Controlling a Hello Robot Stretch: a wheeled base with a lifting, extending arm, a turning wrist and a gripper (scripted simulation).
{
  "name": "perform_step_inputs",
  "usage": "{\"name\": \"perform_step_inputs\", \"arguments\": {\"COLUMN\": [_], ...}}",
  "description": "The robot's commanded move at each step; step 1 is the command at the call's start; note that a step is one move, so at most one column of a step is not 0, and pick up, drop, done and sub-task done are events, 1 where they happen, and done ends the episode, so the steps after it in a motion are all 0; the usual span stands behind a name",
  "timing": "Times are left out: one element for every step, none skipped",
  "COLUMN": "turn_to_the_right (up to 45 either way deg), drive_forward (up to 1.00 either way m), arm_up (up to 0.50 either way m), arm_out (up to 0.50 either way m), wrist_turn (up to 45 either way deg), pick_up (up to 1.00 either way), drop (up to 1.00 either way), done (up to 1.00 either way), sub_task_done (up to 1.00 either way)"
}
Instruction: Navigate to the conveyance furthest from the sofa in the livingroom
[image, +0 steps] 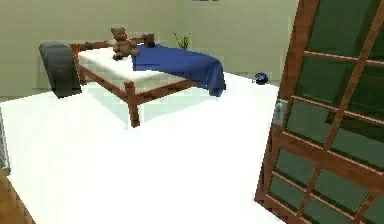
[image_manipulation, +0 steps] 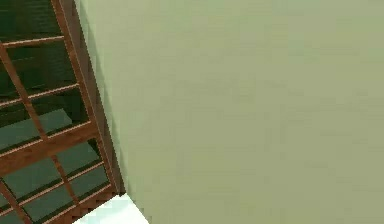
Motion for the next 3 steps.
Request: {"name": "perform_step_inputs", "arguments": {"turn_to_the_right": [0.0, 0.0, 42.0], "drive_forward": [1.00, 0.30, 0.00], "arm_up": [0.00, 0.00, 0.00], "arm_out": [0.00, 0.00, 0.00], "wrist_turn": [0.0, 0.0, 0.0], "pick_up": [0.00, 0.00, 0.00], "drop": [0.00, 0.00, 0.00], "done": [0.00, 0.00, 0.00], "sub_task_done": [0.00, 0.00, 0.00]}}
